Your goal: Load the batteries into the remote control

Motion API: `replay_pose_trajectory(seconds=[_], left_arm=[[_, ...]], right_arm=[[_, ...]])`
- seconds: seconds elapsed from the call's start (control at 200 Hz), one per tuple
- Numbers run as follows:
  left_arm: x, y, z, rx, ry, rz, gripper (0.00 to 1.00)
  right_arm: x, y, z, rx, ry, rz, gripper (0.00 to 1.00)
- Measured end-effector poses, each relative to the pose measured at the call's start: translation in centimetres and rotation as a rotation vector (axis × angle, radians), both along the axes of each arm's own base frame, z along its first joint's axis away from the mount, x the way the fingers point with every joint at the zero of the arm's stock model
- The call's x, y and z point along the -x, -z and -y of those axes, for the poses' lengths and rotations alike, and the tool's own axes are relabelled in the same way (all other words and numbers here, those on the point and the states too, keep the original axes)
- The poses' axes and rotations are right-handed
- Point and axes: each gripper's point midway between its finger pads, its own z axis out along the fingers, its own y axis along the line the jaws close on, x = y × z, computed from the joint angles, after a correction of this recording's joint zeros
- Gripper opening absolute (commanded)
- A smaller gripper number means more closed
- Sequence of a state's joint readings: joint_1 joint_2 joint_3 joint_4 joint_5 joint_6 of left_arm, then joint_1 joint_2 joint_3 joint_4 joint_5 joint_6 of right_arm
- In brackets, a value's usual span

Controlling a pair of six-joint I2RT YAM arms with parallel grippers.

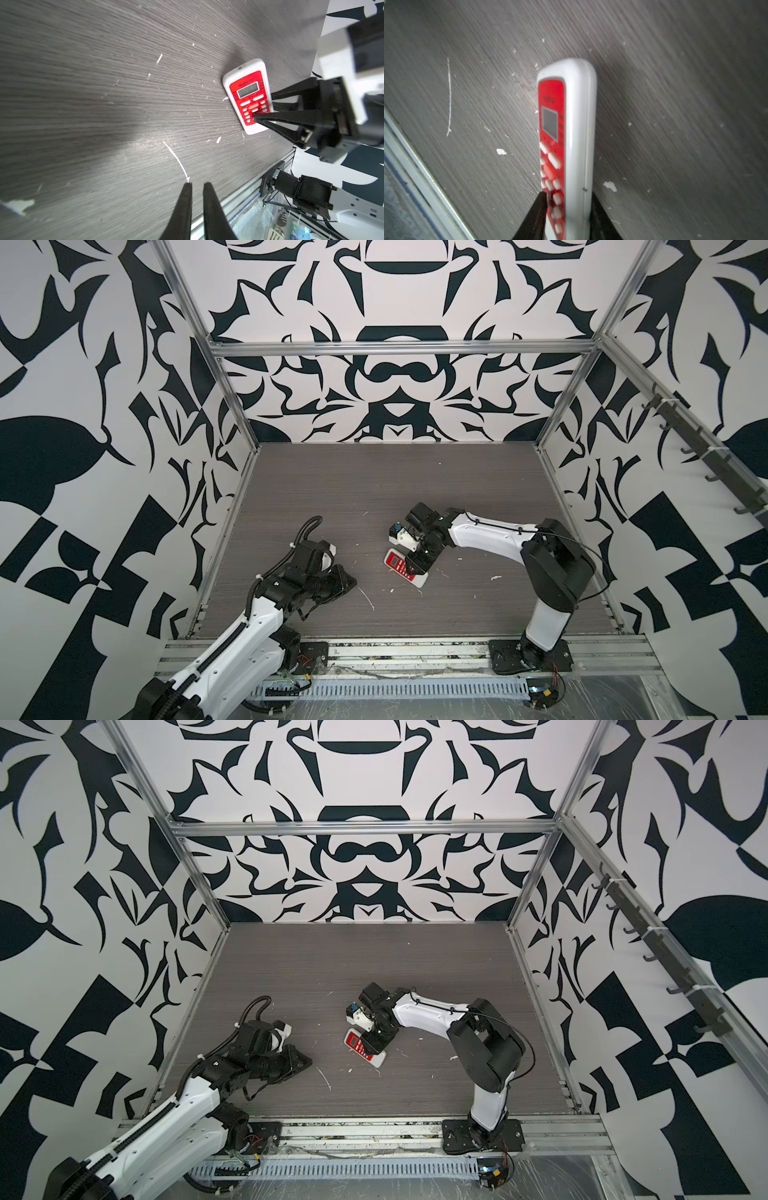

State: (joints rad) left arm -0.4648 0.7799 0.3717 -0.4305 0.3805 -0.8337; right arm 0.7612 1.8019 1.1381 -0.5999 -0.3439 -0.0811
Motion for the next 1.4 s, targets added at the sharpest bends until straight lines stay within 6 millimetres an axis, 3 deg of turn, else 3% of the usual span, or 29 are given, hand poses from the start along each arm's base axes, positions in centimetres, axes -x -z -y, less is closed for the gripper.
replay_pose_trajectory(seconds=[0.235, 0.645, 0.85, 0.975, 1.115, 1.225, 1.315, 1.405], left_arm=[[0.0, -0.4, 0.0, 0.009, 0.001, 0.017, 0.16], [-0.1, -0.6, 0.0, 0.013, -0.001, 0.031, 0.16], [-0.2, -0.6, 0.0, 0.009, -0.004, 0.033, 0.16], [-0.3, -0.6, -0.1, 0.004, -0.008, 0.035, 0.16], [-0.3, -0.5, -0.2, -0.002, -0.013, 0.037, 0.17], [-0.5, -0.4, -0.4, -0.019, -0.015, 0.046, 0.30], [-1.1, -0.3, -0.9, -0.051, -0.036, 0.064, 0.54], [-2.4, -0.5, -1.9, -0.120, -0.080, 0.107, 0.80]], right_arm=[[0.1, 0.6, 0.7, -0.007, 0.033, -0.043, 0.55], [3.0, 0.4, 2.1, -0.047, 0.104, -0.072, 0.57], [5.7, 0.9, 0.6, -0.054, 0.076, -0.078, 0.57], [6.2, 0.9, 0.1, -0.053, 0.075, -0.054, 0.58], [6.1, 0.9, 0.9, -0.035, 0.099, -0.019, 0.59], [5.7, 0.1, 1.7, -0.034, 0.124, 0.028, 0.62], [4.9, -1.5, 2.2, -0.056, 0.151, 0.098, 0.71], [3.8, -4.5, 2.9, -0.122, 0.190, 0.225, 0.76]])
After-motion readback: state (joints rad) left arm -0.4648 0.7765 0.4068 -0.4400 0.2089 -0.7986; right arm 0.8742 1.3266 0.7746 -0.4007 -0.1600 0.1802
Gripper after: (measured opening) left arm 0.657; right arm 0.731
